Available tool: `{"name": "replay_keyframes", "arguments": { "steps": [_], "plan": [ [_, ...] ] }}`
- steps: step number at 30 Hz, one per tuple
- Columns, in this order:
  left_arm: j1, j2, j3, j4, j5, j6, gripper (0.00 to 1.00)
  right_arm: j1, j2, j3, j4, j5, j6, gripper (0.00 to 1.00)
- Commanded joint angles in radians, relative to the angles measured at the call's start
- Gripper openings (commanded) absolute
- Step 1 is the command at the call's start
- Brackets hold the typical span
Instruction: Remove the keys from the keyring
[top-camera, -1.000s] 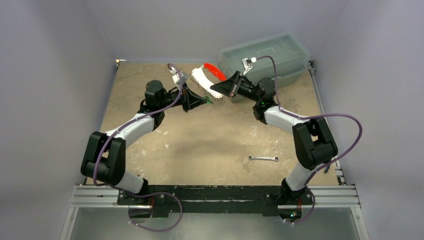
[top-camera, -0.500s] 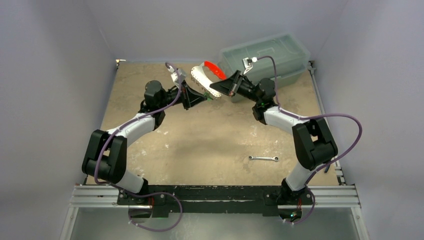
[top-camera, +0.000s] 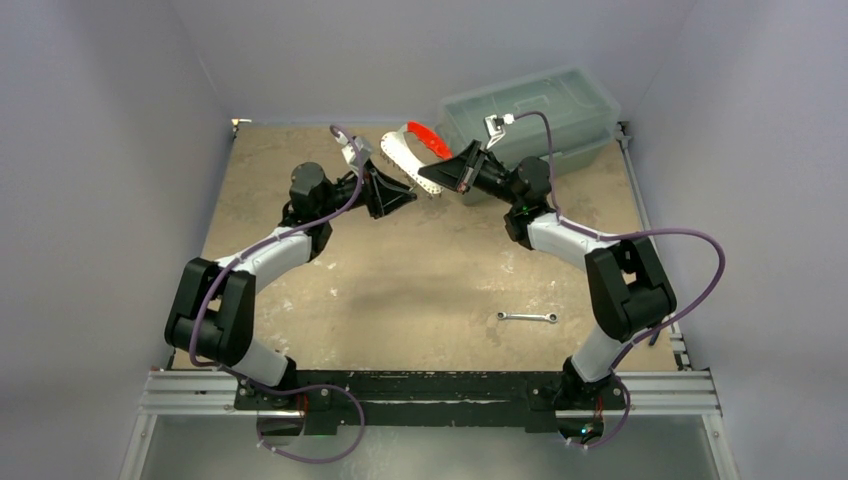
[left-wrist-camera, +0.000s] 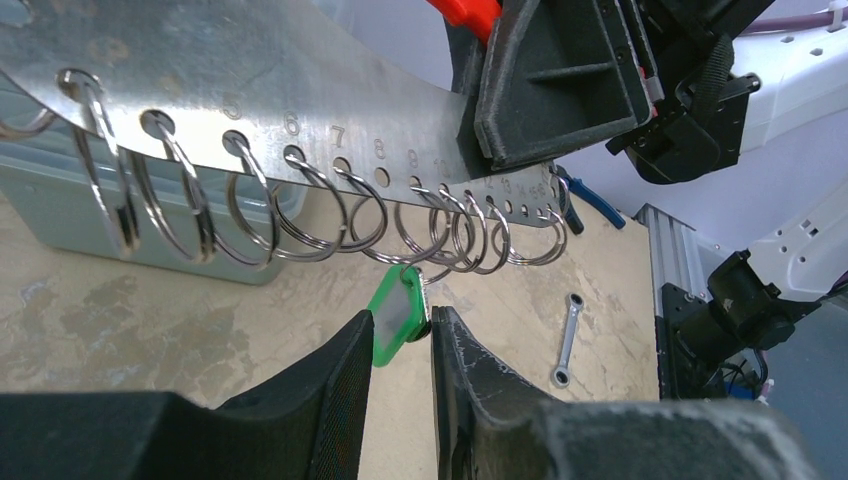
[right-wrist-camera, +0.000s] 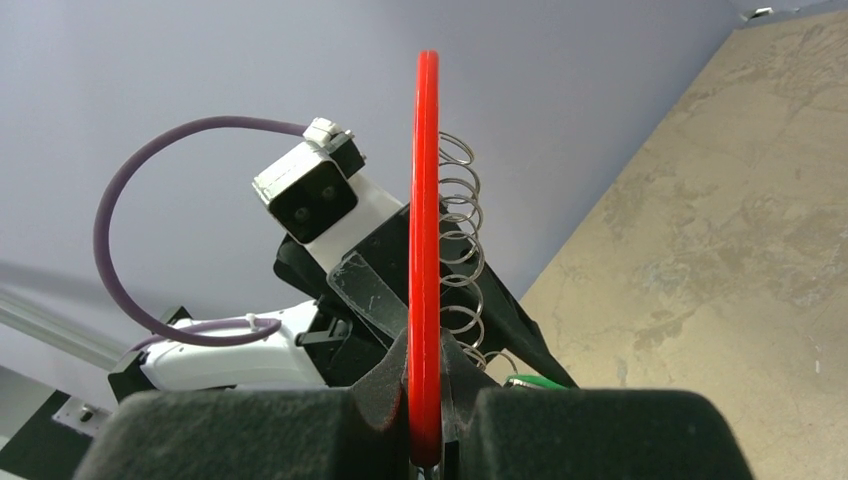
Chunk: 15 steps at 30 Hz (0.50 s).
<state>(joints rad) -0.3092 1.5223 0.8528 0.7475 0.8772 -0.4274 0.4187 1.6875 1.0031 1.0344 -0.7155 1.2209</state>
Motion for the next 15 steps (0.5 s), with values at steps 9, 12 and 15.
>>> {"name": "replay_keyframes", "arguments": {
  "steps": [9, 12, 15],
  "plan": [
    [-0.019, 0.016, 0.003, 0.063, -0.024, 0.004, 0.36, 0.014, -0.051, -0.001, 0.079, 0.028, 0.022, 0.0],
    [-0.022, 0.017, 0.002, 0.074, -0.018, 0.0, 0.35, 0.017, -0.049, -0.001, 0.079, 0.028, 0.024, 0.0],
    [-0.025, 0.022, 0.002, 0.092, -0.008, -0.008, 0.31, 0.017, -0.048, -0.001, 0.081, 0.028, 0.026, 0.0]
  ]
}}
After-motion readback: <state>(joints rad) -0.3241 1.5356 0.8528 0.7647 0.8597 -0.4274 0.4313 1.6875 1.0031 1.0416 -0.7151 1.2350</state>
